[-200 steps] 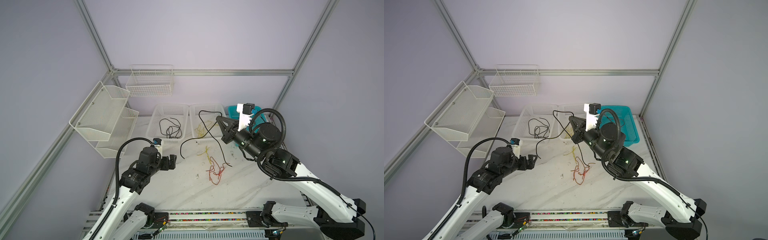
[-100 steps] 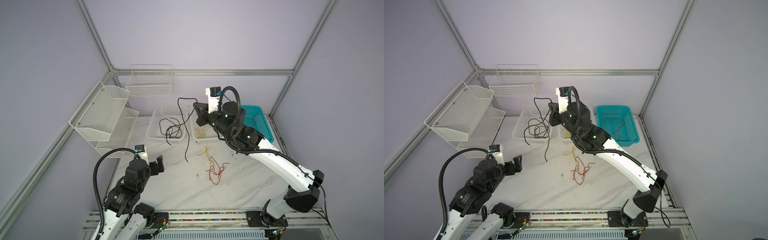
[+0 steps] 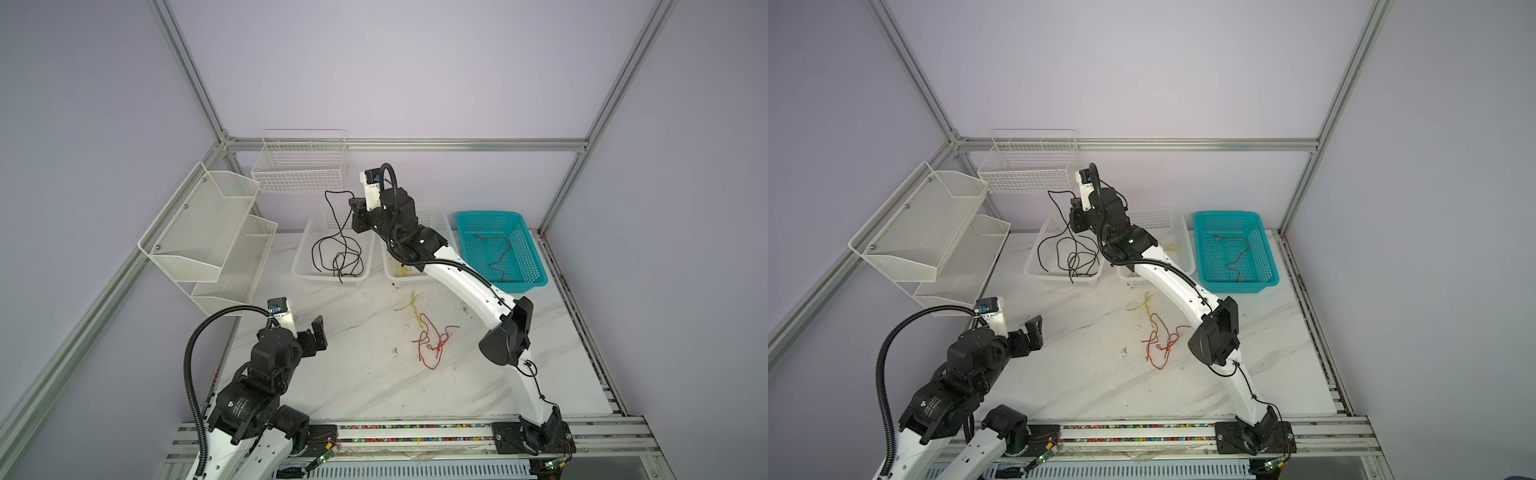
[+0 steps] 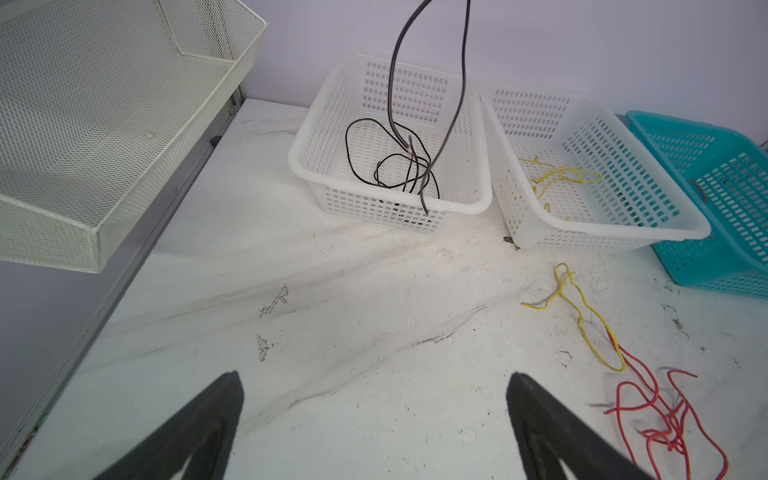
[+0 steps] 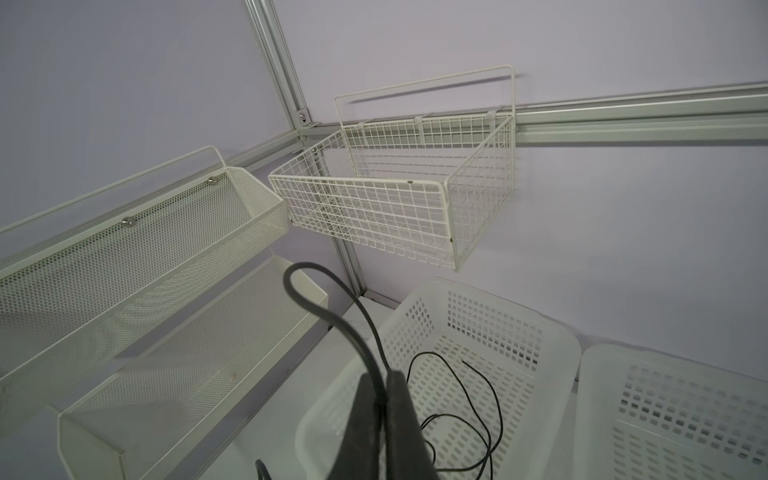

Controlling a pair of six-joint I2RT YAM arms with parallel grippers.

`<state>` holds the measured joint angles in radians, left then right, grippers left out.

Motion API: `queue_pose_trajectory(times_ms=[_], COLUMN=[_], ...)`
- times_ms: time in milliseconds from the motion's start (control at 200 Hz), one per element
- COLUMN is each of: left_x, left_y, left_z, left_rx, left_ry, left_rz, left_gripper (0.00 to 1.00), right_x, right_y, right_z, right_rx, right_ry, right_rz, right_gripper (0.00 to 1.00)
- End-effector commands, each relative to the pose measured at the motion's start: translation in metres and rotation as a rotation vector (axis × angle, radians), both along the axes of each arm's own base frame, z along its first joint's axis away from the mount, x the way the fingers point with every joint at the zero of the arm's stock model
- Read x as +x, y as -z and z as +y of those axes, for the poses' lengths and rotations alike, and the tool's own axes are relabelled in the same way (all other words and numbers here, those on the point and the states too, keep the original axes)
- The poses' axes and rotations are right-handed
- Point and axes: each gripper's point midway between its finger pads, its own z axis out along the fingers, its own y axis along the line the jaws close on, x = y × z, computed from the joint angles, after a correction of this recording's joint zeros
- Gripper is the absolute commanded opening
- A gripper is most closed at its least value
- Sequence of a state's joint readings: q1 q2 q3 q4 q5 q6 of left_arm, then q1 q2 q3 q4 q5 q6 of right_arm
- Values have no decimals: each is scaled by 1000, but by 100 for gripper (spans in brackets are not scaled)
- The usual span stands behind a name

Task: Untangle the cables
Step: 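Carry the black wire with the right gripper into the white basket nearest the shelves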

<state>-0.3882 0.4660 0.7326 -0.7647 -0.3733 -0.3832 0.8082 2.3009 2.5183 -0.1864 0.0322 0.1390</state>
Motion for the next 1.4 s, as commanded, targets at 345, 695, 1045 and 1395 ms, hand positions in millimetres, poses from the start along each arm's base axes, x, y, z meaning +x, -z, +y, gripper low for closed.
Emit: queue_pose_trajectory(times_ms=[345,695,1045,1395], left_x=[5,6,8,9], left_y=[13,16,20,22], left_z=[-5,-7,-9,-9], left_rx=[26,34,40,46], left_ry=[11,16,24,23], left_rz=[18,36,56,66], left_gripper=[100,100,100,100], right_x=[66,86,63,26], right_y=[109,199,208,103], right_z=[14,7,18,6], right_rx=[-48,-252,-371,-273], right_ry=[-11,97,51,20], right_rz=[89,139,128,76], right_gripper=[0,0,27,62])
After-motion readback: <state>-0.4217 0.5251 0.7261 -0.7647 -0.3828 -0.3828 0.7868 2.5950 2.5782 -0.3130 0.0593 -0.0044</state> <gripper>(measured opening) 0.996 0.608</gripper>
